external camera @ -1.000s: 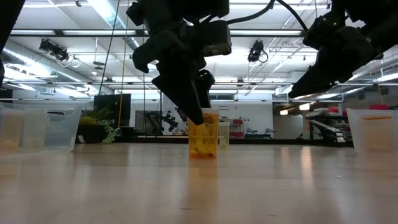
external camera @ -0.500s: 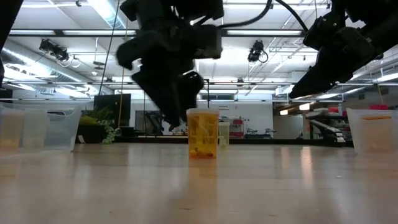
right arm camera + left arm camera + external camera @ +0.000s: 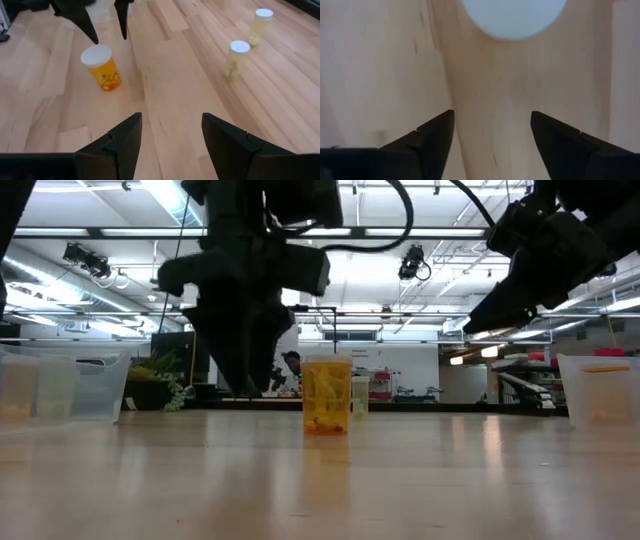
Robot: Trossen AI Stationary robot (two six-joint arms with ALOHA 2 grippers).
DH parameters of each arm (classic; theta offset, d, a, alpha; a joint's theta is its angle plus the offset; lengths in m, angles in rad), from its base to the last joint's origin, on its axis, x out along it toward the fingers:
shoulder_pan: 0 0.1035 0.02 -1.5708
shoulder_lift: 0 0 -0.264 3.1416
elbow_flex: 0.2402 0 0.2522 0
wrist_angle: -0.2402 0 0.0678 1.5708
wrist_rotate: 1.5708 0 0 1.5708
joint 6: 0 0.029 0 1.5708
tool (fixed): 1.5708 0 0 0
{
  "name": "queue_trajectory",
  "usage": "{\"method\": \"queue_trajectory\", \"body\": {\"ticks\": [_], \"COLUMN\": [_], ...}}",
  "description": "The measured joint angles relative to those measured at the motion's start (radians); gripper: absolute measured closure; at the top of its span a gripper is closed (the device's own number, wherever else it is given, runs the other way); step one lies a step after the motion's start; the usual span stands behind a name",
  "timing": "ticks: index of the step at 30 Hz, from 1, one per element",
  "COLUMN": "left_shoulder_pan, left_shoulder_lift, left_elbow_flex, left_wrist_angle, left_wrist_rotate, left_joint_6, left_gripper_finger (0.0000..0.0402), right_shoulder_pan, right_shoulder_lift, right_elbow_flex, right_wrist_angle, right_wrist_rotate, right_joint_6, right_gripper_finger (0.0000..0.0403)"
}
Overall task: Pick and place medicine bottles into bin by pill shape (circle, oval)
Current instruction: Put the big yellow pill bottle into the right transparent bin
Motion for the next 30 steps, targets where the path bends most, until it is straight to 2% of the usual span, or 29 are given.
{"method": "queue_trajectory", "body": {"ticks": [6,13,22,30], "left_shoulder_pan": [-0.001,-0.008,-0.014,-0.031], "left_shoulder_lift": [-0.075,-0.104,-0.106,-0.165], "left_elbow_flex": [-0.002,-0.003,-0.103,-0.226], "left_wrist_angle": [-0.019,-0.053,-0.022,0.066], "left_wrist_rotate": [-0.015,-0.038,-0.040,-0.039], "left_joint_6": [-0.006,-0.003,-0.032,-0.082], "left_gripper_finger": [0.0177,0.0213,0.0229,0.0230], "right_shoulder_pan": [0.000,0.001,0.038,0.039], "right_shoulder_lift": [0.032,0.154,0.293,0.386], "right_elbow_flex": [0.032,0.092,0.215,0.318], "right_wrist_angle": [0.000,-0.002,0.001,-0.020], "right_wrist_rotate": [-0.007,-0.018,-0.035,-0.051], "right_joint_6": [-0.003,-0.032,-0.095,-0.150], "right_gripper_finger": [0.0189,0.0189,0.0189,0.0189]}}
